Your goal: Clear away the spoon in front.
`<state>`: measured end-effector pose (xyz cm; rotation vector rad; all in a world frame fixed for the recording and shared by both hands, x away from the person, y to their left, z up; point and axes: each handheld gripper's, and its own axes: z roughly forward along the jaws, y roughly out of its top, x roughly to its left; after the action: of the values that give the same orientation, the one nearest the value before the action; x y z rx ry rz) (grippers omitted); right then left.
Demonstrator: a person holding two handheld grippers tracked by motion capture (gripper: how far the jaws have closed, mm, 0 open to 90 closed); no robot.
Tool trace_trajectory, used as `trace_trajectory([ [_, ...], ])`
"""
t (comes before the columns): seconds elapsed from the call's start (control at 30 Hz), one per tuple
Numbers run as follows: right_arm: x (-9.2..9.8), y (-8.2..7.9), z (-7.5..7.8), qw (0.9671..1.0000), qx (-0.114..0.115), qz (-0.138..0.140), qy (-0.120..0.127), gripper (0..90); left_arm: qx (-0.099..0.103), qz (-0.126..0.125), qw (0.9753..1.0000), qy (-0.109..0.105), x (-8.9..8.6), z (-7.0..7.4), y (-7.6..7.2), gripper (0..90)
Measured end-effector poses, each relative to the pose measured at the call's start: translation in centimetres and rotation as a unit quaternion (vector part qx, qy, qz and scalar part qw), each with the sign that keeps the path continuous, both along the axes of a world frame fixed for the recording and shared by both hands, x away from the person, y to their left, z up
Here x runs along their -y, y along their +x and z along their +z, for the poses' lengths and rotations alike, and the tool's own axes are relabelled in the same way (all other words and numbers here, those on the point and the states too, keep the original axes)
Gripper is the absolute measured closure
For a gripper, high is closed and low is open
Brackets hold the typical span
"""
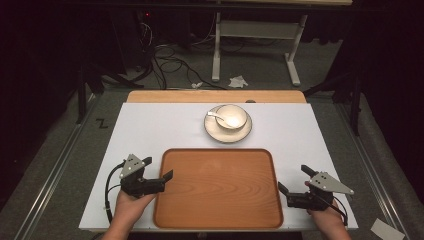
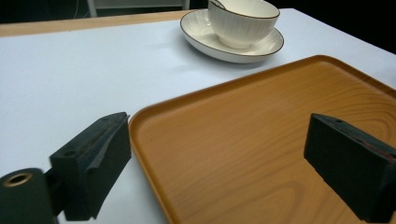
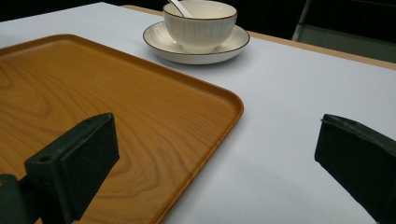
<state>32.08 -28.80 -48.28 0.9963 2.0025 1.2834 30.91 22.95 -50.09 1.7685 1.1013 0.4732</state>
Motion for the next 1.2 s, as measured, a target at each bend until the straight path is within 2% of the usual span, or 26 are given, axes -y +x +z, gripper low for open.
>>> trace_trajectory([
  [0.3, -0.1, 0.0, -0.1, 1.0000, -0.006, 0.003, -0.001, 1.0, 0.012, 0.009, 0.9999, -0.005, 0.3, 0.9, 0.4, 1.7],
  [0.33, -0.2, 0.0, -0.1, 1.0000, -0.005, 0.004, -0.001, 1.0, 0.008, 0.009, 0.9998, -0.017, 0.4, 1.3, 0.8, 0.9],
  [0.43, -0.1, 0.0, -0.1, 1.0000, -0.005, 0.004, -0.001, 1.0, 0.011, 0.009, 0.9997, -0.019, 0.7, 1.8, 1.1, 0.2],
  [0.5, -0.1, 0.0, -0.1, 1.0000, -0.005, 0.005, 0.000, 1.0, 0.015, 0.005, 0.9998, -0.007, 1.4, 2.5, 1.7, 0.2],
  [0.57, -0.1, -0.1, -0.1, 1.0000, -0.006, 0.006, -0.001, 1.0, 0.017, 0.005, 0.9998, -0.006, 1.6, 2.8, 1.9, 0.1],
  [0.73, -0.1, -0.2, 0.0, 0.9999, -0.006, 0.010, 0.003, 1.0, 0.018, 0.003, 0.9998, -0.011, 3.1, 3.9, 3.7, 0.2],
  [0.87, -0.1, -0.1, 0.0, 0.9999, -0.004, 0.015, 0.000, 1.0, 0.026, 0.006, 0.9996, -0.010, 3.9, 4.4, 4.6, 0.2],
  [1.2, -0.1, 0.0, -0.1, 0.9998, -0.003, 0.018, -0.001, 1.0, 0.003, 0.002, 0.9998, -0.020, 4.7, 4.4, 7.2, 2.4],
])
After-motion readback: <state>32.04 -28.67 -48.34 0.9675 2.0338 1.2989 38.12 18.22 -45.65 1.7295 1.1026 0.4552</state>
